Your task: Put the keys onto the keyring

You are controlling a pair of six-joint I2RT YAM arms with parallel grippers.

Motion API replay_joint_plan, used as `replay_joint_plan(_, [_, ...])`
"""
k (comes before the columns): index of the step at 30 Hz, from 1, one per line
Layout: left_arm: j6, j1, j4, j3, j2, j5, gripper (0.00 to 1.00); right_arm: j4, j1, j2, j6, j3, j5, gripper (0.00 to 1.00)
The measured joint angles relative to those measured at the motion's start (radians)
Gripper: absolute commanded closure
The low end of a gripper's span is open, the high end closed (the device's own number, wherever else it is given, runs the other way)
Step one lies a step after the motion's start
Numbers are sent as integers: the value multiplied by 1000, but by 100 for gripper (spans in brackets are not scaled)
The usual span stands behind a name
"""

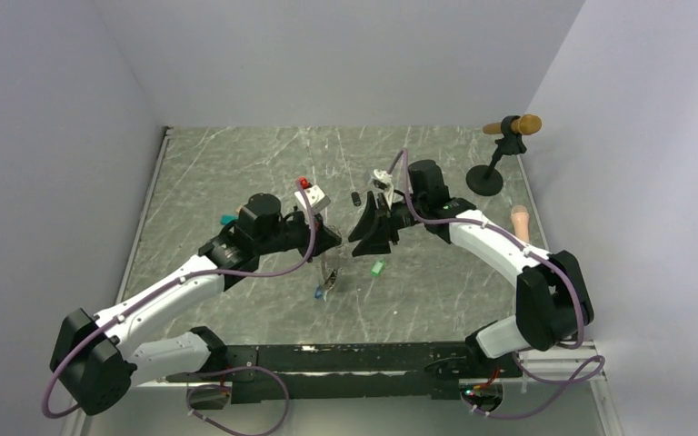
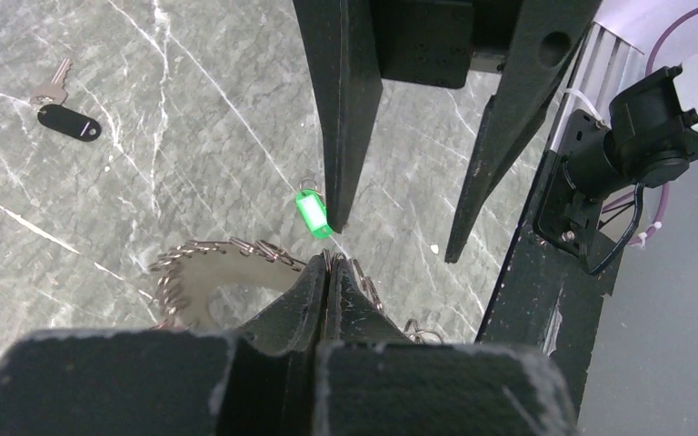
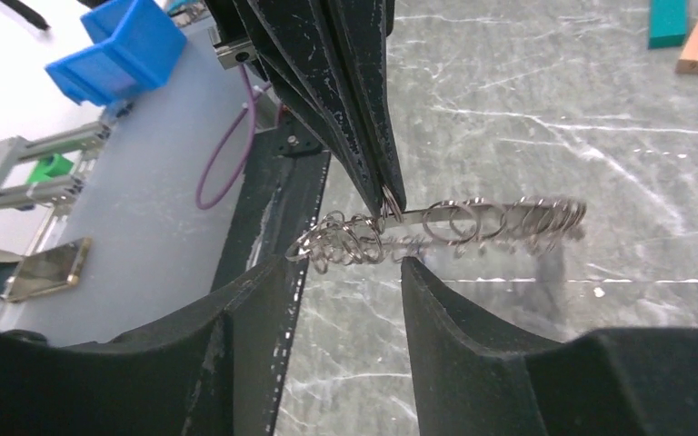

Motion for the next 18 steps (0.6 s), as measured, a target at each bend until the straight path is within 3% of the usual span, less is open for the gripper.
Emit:
replay_joint_plan(4, [-9, 0, 9, -7, -16, -2, 100, 68, 21, 19, 87, -21, -22, 55])
replay_joint_plan(9, [-21, 0, 20, -13, -32, -2, 100, 141, 66, 54, 169, -26, -29, 57])
replay_joint_plan(13, [-25, 0, 23, -27, -42, -2, 100, 184, 72, 62, 227, -38, -29, 66])
replay_joint_plan(18, [-26, 0, 26, -28, -42, -4, 100, 214, 69, 62, 272, -39, -30, 63])
